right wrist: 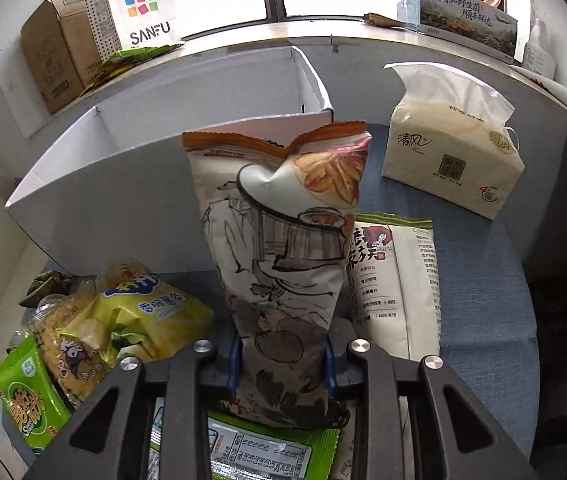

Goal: Organize snacks
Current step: 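Drop the chip bag into the box with right gripper while left drops green packet, then withdraw both grippers from the white box back over the snack pile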

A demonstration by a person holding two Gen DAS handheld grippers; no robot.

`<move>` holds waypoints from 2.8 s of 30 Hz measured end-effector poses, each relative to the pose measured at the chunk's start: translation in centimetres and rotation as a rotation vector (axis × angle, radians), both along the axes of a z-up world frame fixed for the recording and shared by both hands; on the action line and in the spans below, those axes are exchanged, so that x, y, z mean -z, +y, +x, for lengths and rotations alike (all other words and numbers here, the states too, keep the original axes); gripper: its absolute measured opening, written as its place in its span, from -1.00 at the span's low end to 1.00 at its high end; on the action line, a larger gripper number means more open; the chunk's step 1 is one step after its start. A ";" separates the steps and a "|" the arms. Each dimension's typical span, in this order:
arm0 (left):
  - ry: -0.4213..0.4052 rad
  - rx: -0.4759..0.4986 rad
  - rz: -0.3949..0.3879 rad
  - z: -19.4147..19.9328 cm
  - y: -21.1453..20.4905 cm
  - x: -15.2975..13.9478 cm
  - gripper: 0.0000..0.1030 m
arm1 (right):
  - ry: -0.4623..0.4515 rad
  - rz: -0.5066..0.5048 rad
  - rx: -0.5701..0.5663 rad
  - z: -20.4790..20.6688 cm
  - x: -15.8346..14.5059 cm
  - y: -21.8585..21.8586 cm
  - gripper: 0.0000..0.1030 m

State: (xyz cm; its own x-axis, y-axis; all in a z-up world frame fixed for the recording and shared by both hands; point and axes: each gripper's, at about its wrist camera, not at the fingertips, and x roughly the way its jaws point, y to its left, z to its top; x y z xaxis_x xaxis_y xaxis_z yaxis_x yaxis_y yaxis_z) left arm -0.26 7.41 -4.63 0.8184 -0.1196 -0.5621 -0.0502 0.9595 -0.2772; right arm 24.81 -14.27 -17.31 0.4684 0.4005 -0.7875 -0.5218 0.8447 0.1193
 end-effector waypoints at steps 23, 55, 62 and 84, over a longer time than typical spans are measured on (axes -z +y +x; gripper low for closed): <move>0.500 -0.169 0.083 14.3 8.6 15.0 0.03 | -0.258 0.343 -0.031 -11.8 -13.7 -9.6 -0.38; 0.102 -0.133 0.146 22.4 6.9 0.7 -0.10 | 0.041 -0.041 -0.159 11.5 -10.9 9.9 -0.36; 0.168 -0.141 0.144 23.0 7.8 3.6 1.00 | 0.047 -0.097 -0.134 13.2 -9.2 9.9 1.00; -0.034 -0.041 0.097 7.3 3.5 -0.4 1.00 | -0.180 0.189 -0.170 -4.8 -14.6 -3.2 1.00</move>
State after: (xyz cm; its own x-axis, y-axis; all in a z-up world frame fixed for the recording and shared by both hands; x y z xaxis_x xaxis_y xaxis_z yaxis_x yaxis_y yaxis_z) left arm 7.05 10.94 -4.22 0.8403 -0.0318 -0.5411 -0.0823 0.9792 -0.1853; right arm 19.98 -17.49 -2.76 0.5075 0.6161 -0.6024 -0.6804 0.7155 0.1586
